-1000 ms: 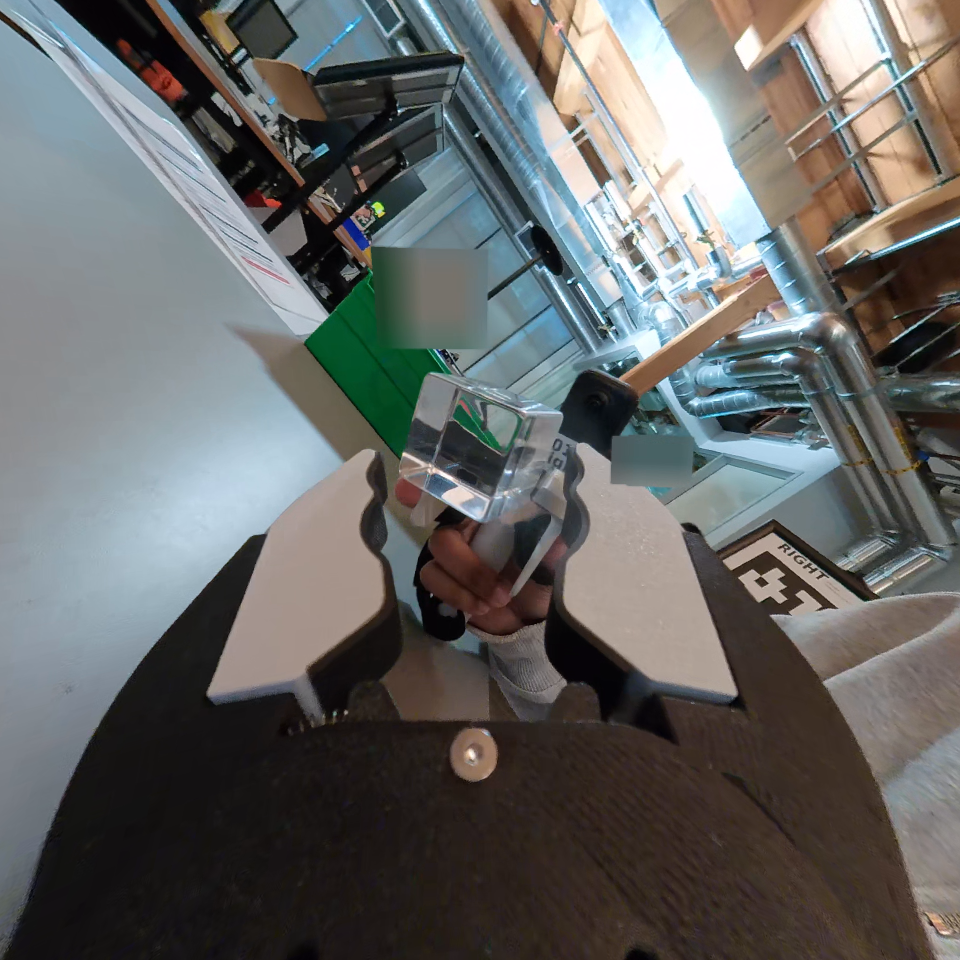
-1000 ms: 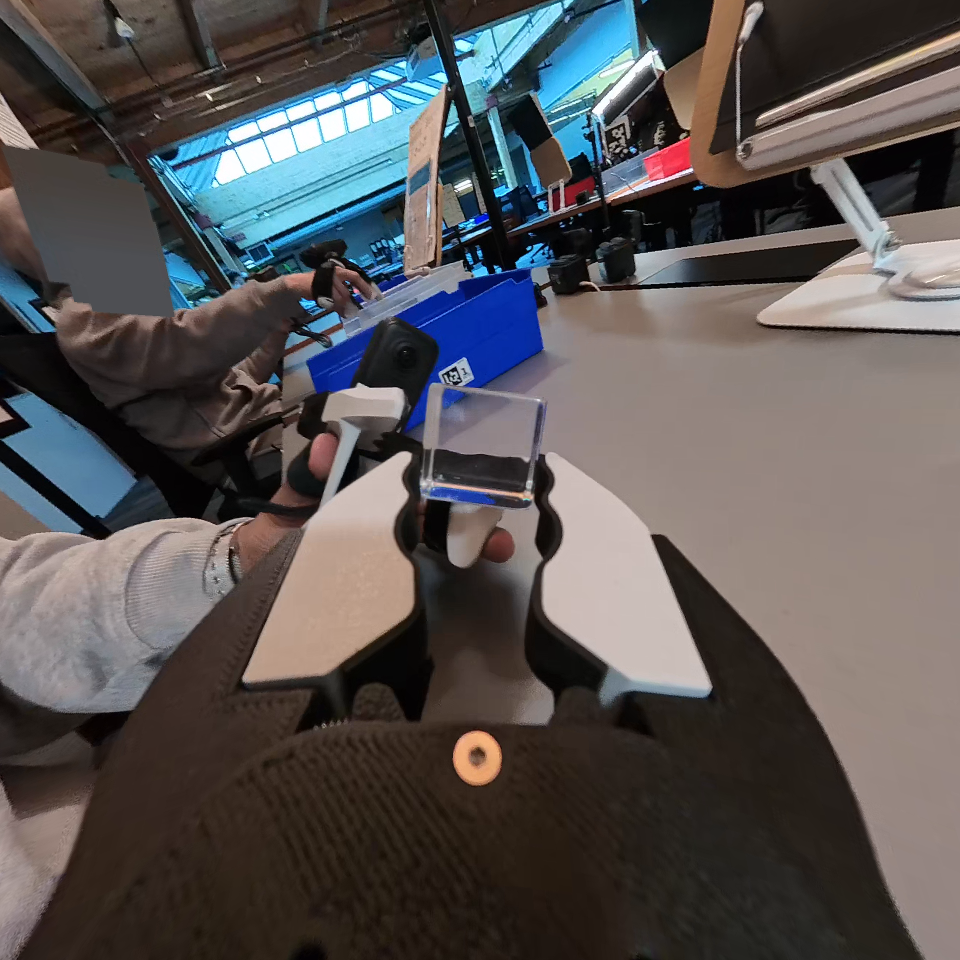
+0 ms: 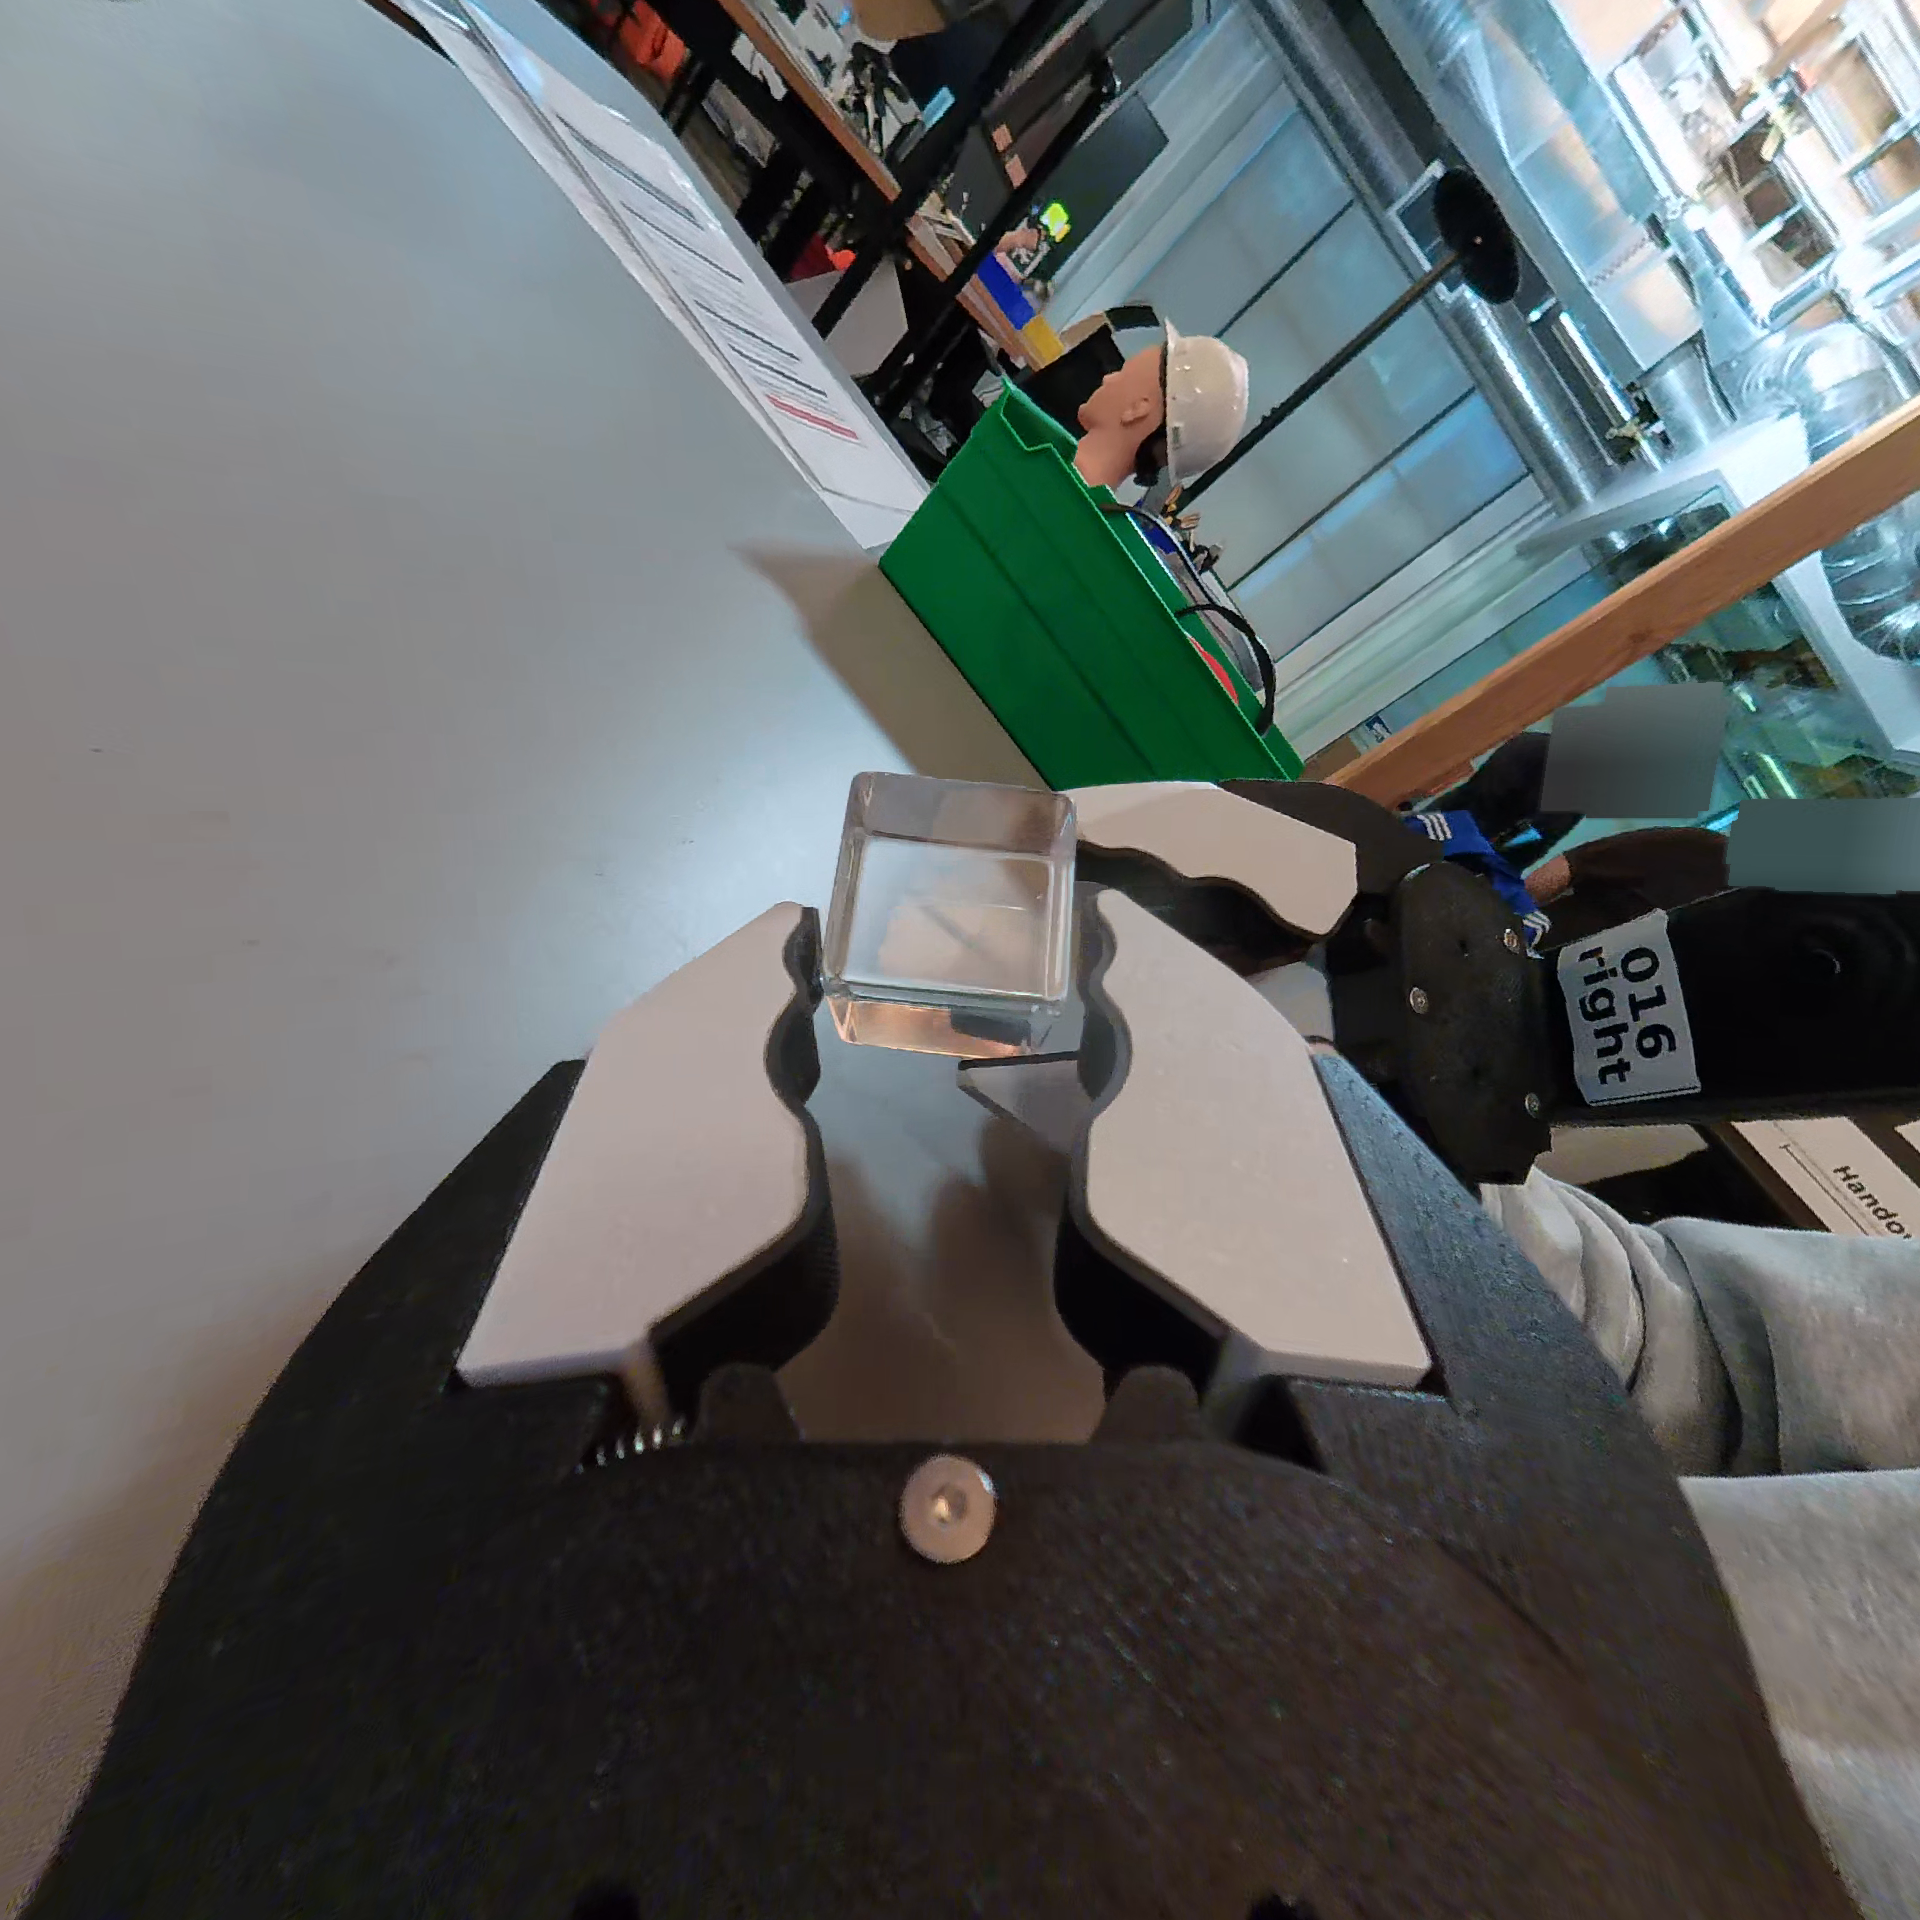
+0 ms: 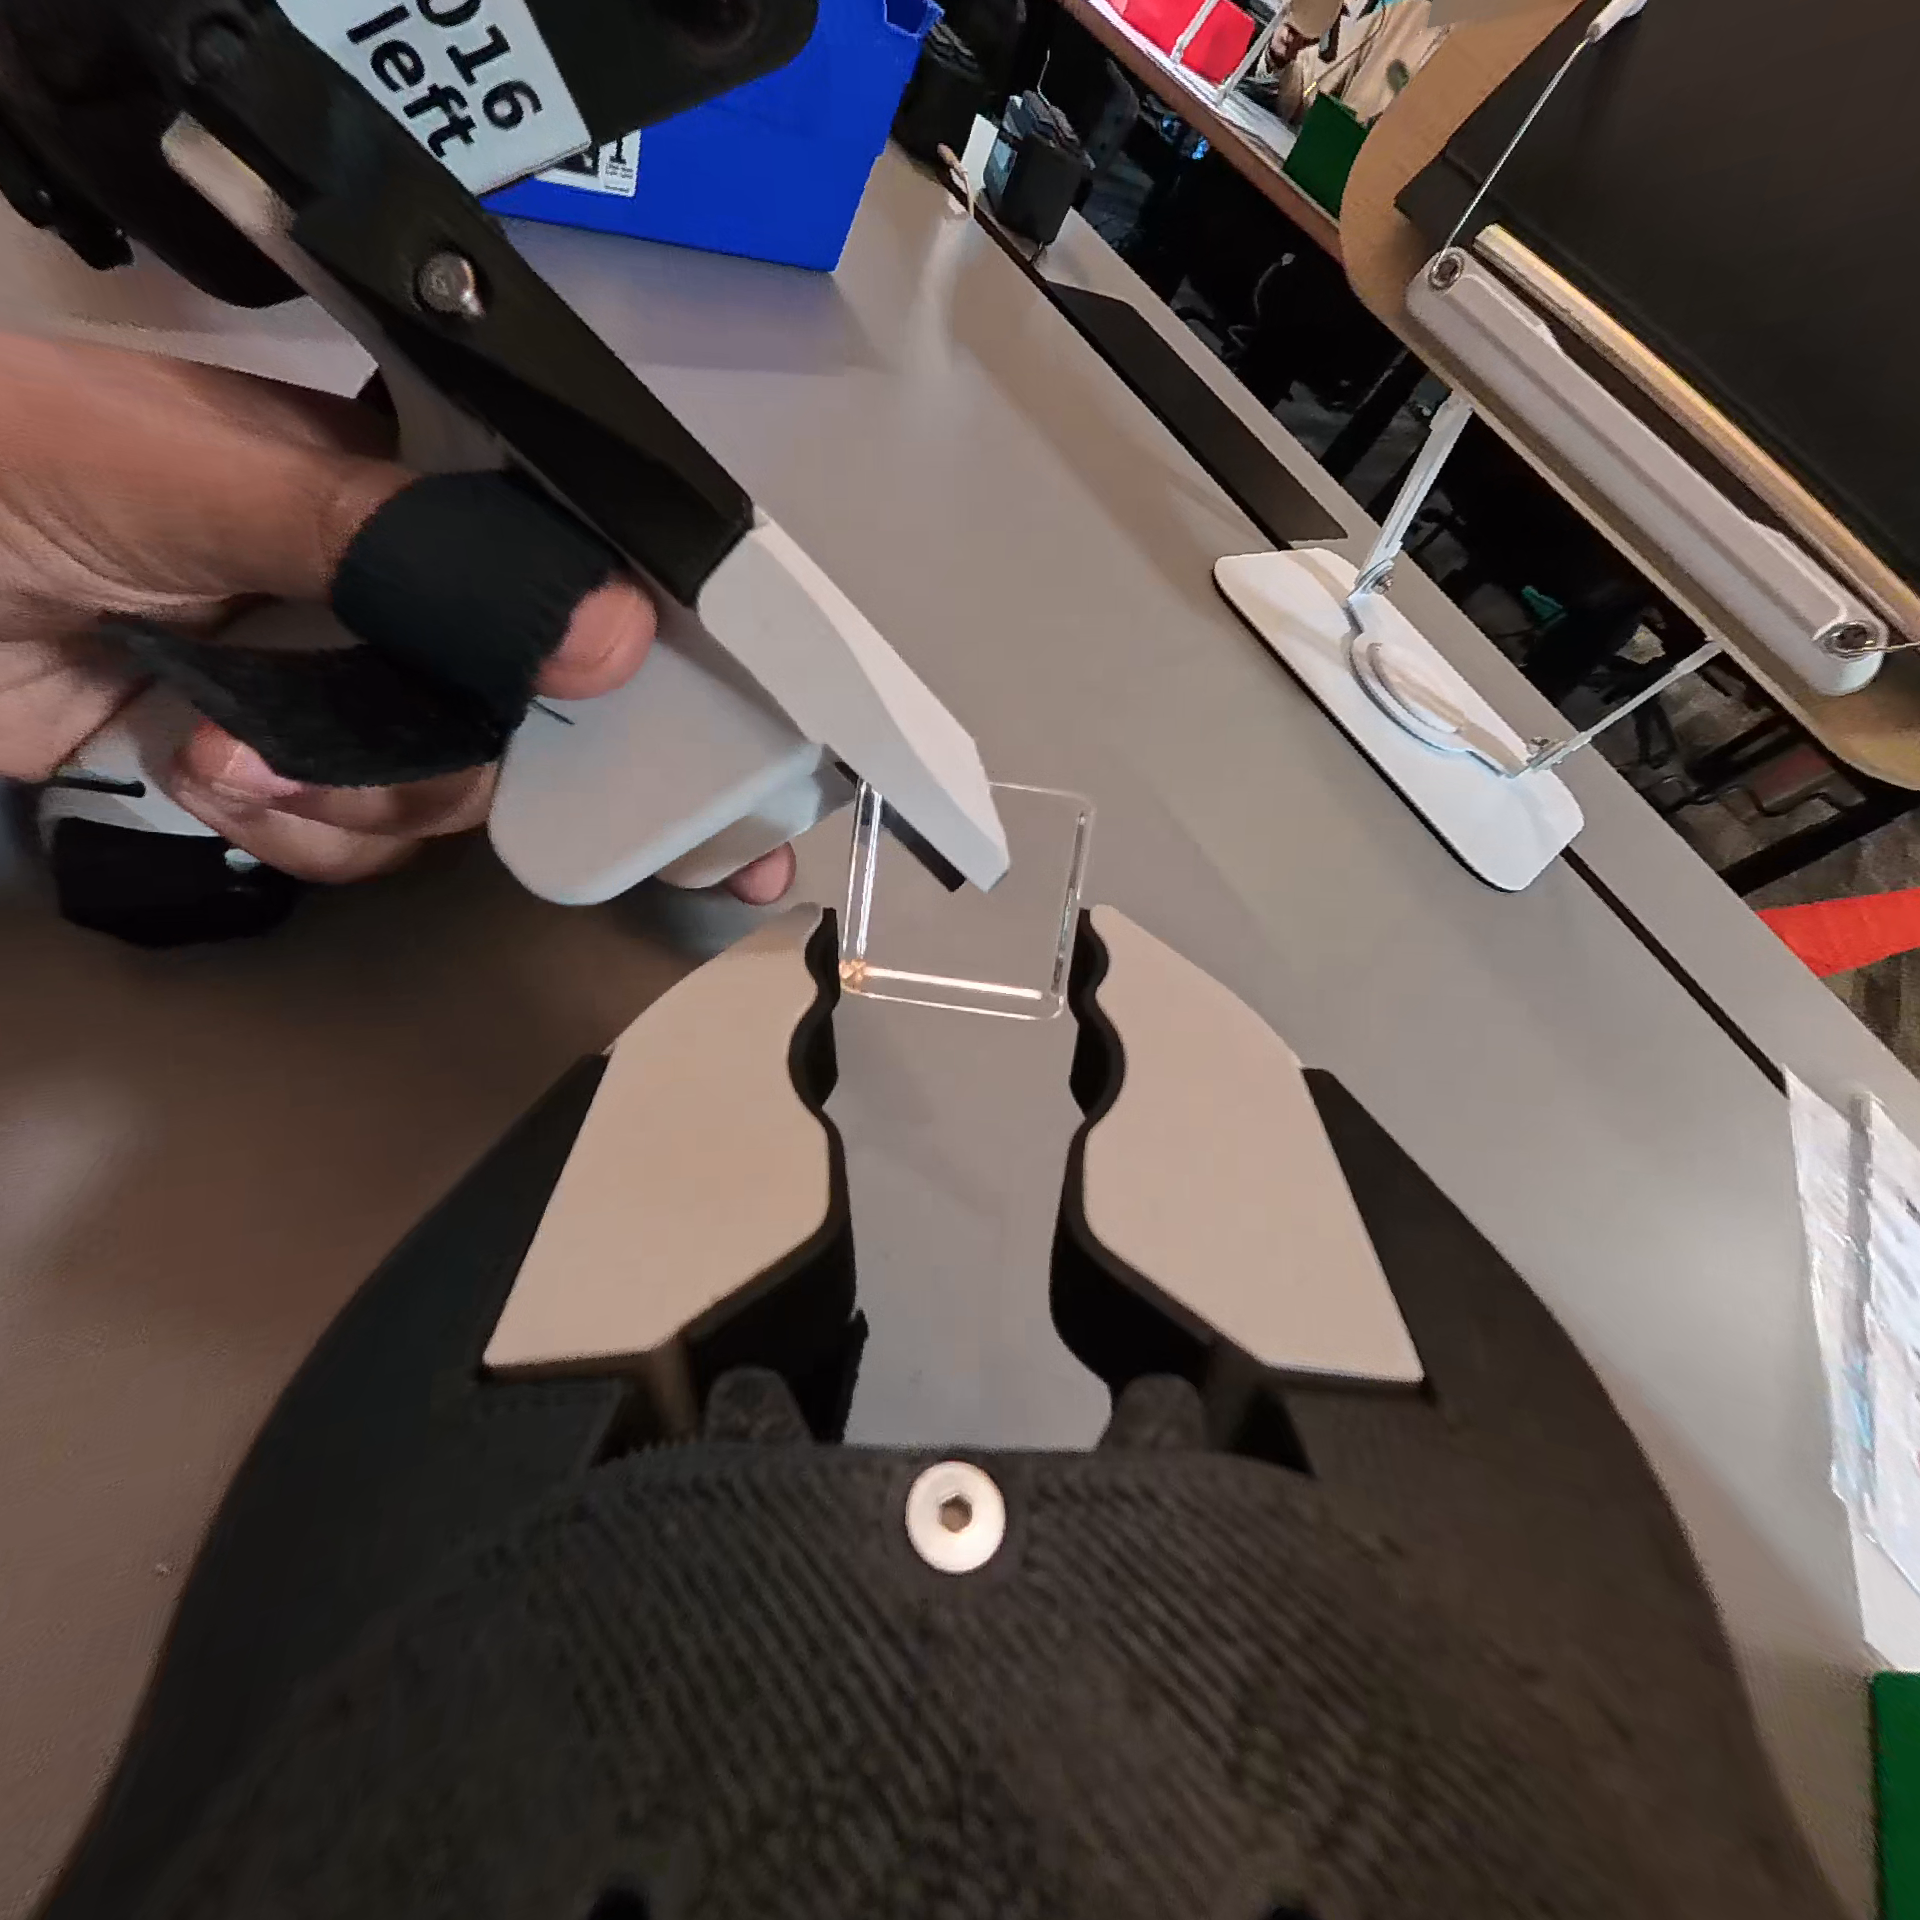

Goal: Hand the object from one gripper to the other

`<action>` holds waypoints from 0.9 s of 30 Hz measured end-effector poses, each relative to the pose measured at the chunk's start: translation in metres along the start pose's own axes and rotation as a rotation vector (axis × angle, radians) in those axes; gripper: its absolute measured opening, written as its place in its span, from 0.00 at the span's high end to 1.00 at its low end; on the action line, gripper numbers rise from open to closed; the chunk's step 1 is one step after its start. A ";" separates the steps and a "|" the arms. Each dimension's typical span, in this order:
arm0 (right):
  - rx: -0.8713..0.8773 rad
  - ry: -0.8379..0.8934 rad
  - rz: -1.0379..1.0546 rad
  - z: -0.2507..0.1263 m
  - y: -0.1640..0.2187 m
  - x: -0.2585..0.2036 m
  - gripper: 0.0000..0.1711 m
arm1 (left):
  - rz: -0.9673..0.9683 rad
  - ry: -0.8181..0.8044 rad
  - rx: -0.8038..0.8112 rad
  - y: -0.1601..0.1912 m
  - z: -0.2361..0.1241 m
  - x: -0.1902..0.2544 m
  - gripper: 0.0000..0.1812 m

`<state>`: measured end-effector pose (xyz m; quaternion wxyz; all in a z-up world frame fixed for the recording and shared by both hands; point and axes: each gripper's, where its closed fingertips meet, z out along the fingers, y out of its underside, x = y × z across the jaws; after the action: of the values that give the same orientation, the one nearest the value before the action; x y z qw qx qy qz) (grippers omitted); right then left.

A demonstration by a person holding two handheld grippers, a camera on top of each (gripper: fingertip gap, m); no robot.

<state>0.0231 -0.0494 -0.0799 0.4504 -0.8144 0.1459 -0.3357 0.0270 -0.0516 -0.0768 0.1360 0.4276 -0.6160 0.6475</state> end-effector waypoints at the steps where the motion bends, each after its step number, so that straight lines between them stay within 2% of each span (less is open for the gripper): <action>1: 0.001 0.000 -0.002 0.000 0.000 0.000 0.75 | 0.003 -0.003 -0.006 0.000 0.000 -0.001 0.75; 8: 0.017 -0.016 0.014 0.000 -0.002 -0.001 0.75 | 0.001 0.007 -0.023 0.001 -0.001 0.000 0.75; 14: 0.103 -0.073 0.131 -0.001 -0.010 -0.001 0.68 | -0.059 0.030 0.037 -0.008 -0.005 -0.002 0.75; 19: 0.239 -0.164 0.379 -0.009 -0.024 0.008 0.63 | -0.162 0.108 0.172 -0.029 -0.019 -0.003 0.75; 24: 0.432 -0.269 0.771 -0.024 -0.040 0.031 0.61 | -0.174 0.228 0.332 -0.053 -0.036 0.010 0.75; 27: 0.472 -0.356 0.966 -0.027 -0.042 0.033 0.65 | -0.153 0.244 0.355 -0.055 -0.038 0.015 0.75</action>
<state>0.0266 -0.0613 -0.0213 0.7405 -0.5763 0.3446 0.0276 0.0425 -0.0110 -0.0239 0.1805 0.4088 -0.4371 0.7805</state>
